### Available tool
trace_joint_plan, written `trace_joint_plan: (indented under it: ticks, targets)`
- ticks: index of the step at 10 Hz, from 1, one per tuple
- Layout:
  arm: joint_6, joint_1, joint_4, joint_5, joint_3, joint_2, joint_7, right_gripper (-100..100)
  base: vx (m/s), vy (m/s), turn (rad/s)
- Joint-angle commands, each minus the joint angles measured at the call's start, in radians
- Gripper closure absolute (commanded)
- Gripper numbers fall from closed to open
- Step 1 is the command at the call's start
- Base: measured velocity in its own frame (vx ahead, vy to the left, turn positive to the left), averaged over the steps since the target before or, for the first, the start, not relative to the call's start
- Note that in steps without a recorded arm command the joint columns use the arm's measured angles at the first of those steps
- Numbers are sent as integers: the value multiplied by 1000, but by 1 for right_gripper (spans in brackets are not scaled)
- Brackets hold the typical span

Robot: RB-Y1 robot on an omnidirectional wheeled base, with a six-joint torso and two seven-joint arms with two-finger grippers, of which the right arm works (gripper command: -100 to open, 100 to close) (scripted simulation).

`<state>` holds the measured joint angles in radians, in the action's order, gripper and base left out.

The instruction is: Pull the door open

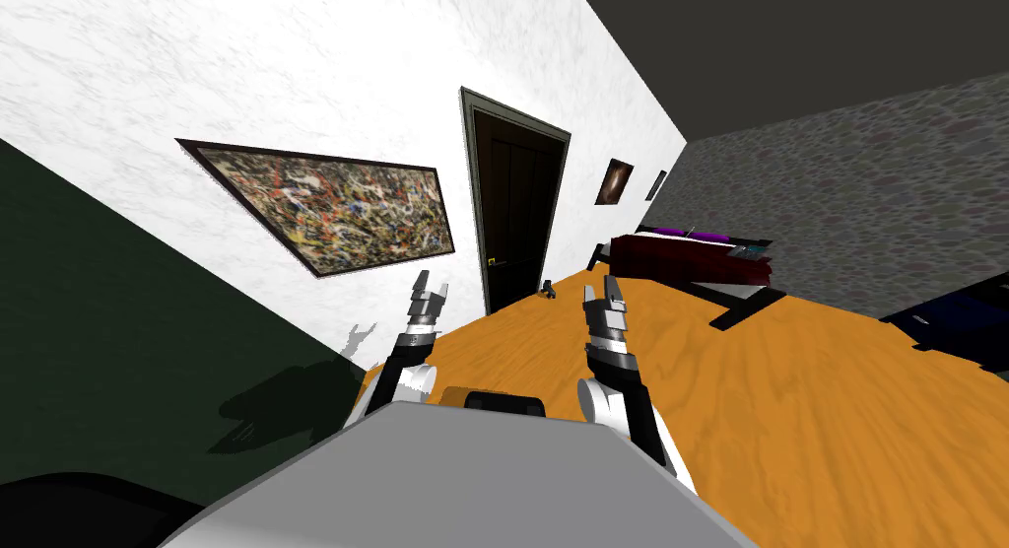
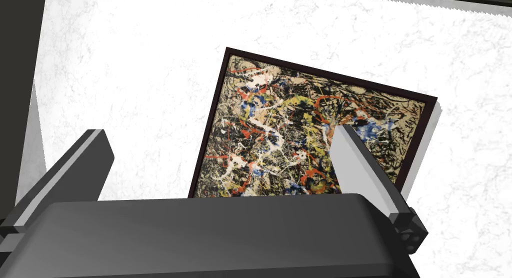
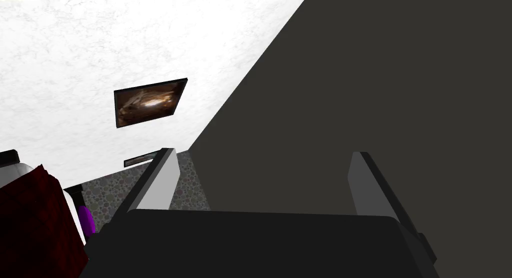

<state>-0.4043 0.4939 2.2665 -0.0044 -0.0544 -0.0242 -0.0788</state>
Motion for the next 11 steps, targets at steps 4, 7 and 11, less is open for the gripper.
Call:
trace_joint_plan:
  ticks: [4,7,11]
  targets:
    - [-20,-30,-80,-7,10,18,5,-100,51,-8,102]
    - [-36,-56,-150,-13,19,32,9,-100,66,-5,117]
    - [-65,-100,-261,-24,33,51,16,-100,82,-13,147]
